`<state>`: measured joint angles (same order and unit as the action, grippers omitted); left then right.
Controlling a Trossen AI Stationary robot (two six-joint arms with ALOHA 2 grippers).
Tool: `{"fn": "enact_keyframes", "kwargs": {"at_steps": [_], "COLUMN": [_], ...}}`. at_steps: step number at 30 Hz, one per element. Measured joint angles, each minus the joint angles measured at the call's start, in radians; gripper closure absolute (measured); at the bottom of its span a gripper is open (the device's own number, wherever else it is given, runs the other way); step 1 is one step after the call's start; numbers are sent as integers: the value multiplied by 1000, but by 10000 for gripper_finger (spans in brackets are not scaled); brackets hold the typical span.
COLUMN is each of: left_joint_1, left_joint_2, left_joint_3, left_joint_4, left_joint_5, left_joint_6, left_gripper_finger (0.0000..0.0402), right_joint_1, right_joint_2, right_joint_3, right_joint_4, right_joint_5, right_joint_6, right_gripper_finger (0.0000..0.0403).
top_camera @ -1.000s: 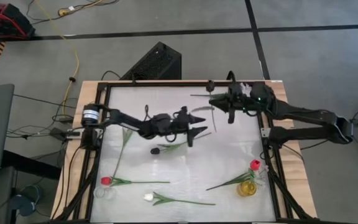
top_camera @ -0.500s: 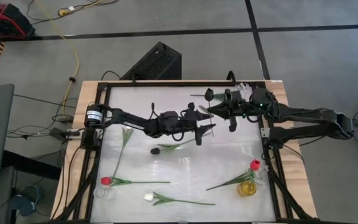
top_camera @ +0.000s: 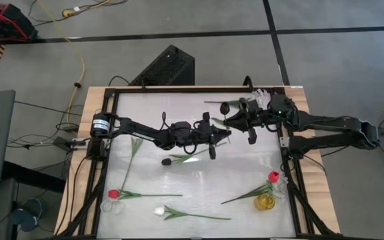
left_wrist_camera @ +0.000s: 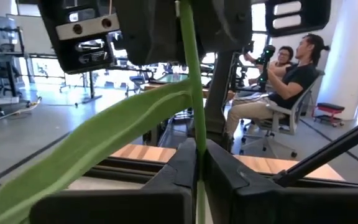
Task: Sort flowers into vase by color
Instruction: Put the top black flower into the yellow vase
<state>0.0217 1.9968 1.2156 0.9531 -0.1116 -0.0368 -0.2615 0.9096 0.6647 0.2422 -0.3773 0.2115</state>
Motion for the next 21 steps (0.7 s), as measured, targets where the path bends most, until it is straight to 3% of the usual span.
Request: {"fn": "enact_keyframes", "kwargs": {"at_steps": [5,9,12,17,21], "left_joint_1": [1,4,6,-25,-77], "left_joint_2": [0,-33,-109,-263,-354], "left_joint_3": [0,-1,-13,-65,-149], "left_joint_4": [0,-48,-169,-316,-312], "left_joint_5": [2,-15,-93,-161,-57], "left_joint_6": [-2,16,67,151,155], "left_gripper_finger": [400,401,401,401,401], "right_joint_1": [-20,-64,-107,-148,-150], "right_joint_2": [-22,-81,-137,-189,-191], "right_joint_3": [0,0,0,0,-1], "right_joint_4": [-56,-162,-311,-580,-732], "right_joint_5": [-110,-124,-117,-10,153], "right_joint_6": [-4,-26,-36,-79,-89], "right_gripper_finger": [297,234,198,183,192]}}
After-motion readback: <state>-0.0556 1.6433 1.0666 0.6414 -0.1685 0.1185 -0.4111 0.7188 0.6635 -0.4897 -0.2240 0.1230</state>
